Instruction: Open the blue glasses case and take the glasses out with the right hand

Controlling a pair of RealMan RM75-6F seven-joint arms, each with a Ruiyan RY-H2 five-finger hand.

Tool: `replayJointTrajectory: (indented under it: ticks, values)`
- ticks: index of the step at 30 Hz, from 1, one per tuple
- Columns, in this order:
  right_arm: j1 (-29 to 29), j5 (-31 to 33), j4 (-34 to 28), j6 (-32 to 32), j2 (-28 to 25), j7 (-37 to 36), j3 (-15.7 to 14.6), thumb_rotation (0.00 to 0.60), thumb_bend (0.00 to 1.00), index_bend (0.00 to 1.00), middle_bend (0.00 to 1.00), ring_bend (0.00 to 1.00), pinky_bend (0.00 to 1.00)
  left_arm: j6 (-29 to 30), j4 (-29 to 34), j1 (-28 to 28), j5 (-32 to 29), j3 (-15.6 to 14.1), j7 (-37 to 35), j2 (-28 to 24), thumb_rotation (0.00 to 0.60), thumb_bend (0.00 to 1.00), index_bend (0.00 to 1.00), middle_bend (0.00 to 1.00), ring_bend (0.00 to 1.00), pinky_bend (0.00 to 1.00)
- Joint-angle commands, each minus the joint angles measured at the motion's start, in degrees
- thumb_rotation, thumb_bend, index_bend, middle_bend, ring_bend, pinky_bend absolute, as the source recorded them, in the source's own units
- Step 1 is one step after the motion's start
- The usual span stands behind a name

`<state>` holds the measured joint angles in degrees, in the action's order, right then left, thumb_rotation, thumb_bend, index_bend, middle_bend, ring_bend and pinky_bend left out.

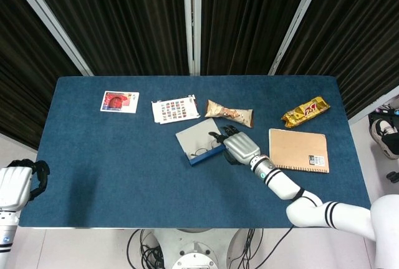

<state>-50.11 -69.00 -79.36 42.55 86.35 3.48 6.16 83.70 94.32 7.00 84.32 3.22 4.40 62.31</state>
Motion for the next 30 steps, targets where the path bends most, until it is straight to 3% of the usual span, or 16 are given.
replayJointTrajectory:
  ticks: [1,8,16,20,24,30]
  values:
    - [0.3,-0.1,0.4,-0.4,-0.2,-0.3,-0.3,0.600,0.63,0.00,0.26,0.00,0.00,0.0,0.0,0.0,0.0,0.0,0.1,0.0,0.600,0.58,0.66,0.64,0.45,0.44]
    - [1.0,-2.4,0.0,-0.8,-0.8,-1.7,-1.3,0.600,0.63,0.00,0.27,0.00,0.00,0.0,0.0,0.0,-0.1,0.0,0.1,0.0,0.600,0.58,0.66,0.64,0.45,0.44]
    - [4.0,-8.4,-7.1,2.0,-4.7,-3.6,-4.7,0.600,0.63,0.00,0.29,0.00,0.00,0.0,0.0,0.0,0.0,0.0,0.0,0.0,0.600,0.58,0.66,0.64,0.45,0.44]
    - [3.5,-12.2,-10.0,1.7,-4.2,-4.9,-5.7,0.600,0.63,0.00,0.29,0.00,0.00,0.1,0.1,0.0,0.0,0.0,0.2,0.0,0.600,0.58,0.66,0.64,0.45,0.44]
    - [1.5,-14.1,-10.2,-0.2,-1.4,-5.2,-5.1,0.600,0.63,0.00,0.29,0.00,0.00,0.1,0.1,0.0,0.0,0.0,0.1,0.0,0.600,0.58,0.66,0.64,0.45,0.44]
    - [-2.1,-13.3,-7.5,-2.6,4.2,-4.9,-1.6,0.600,0.63,0.00,0.27,0.00,0.00,0.0,0.0,0.0,0.0,0.0,-0.2,-0.1,0.600,0.58,0.66,0.64,0.45,0.44]
